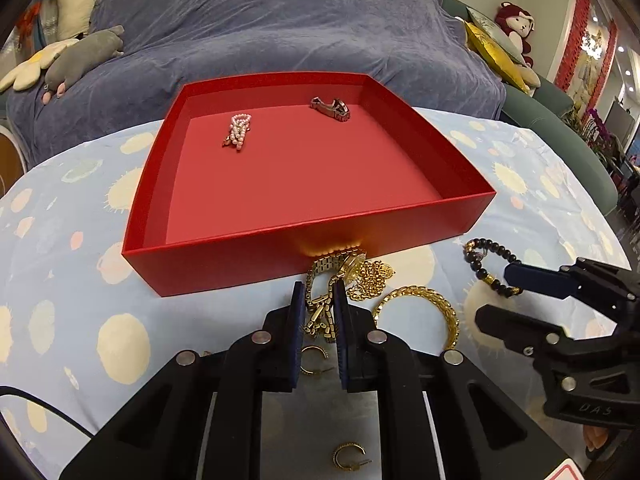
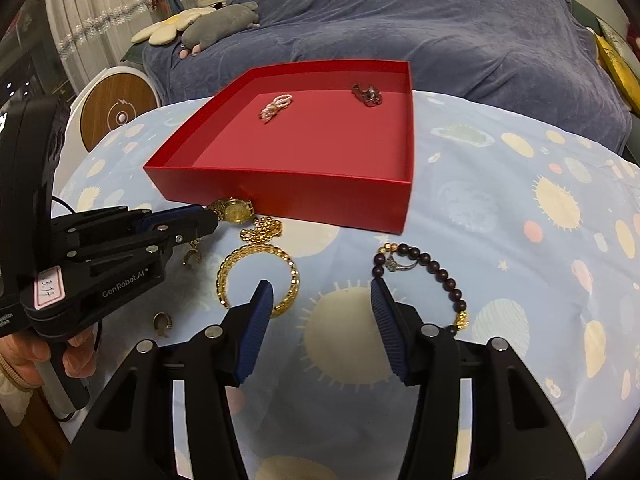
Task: Organize jewelry
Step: 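Grasp the gold watch with the left tool while the right tool grasps the gold bangle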
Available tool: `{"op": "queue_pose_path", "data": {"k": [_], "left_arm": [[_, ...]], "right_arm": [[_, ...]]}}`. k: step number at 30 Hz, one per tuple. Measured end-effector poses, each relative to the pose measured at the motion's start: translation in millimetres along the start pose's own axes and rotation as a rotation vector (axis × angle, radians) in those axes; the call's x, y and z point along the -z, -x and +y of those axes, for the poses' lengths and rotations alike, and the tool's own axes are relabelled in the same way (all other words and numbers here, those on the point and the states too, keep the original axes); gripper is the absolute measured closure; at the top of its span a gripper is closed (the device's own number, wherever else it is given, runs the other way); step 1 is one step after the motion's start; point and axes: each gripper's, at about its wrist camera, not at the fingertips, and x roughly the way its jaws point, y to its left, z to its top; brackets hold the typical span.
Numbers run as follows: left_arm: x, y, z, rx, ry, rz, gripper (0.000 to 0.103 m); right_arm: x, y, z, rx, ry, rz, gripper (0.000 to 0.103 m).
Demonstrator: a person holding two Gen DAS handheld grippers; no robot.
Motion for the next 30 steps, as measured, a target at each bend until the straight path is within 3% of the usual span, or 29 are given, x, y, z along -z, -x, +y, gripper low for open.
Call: {"op": "queue_pose_path", "data": {"k": [5,12,16,19,30], "left_arm": [[0,26,3,0.009,0.021,-0.025,0.092],[-1,56,24,0.004,0.085,-0.067,0.092],[-2,62,29,0.003,0.094,-0.081,0.092],[-2,62,30,-0.001,0.090,-0.078,0.092],[-5,66,32,-0.009,0.080,-0.048,0.092]], "right_arm": [[-2,-10,15,-0.032,0.035,0.013,0.063],[-5,-24,20,-0.006,0.050,0.025,0.074],[-2,-31,21,0.003,0.058,0.040,0.084],[-1,-30,21,0.016,0.066,0.033,0.099],[-19,10,14,-0.020,0.036,-0.052,0.100]]}}
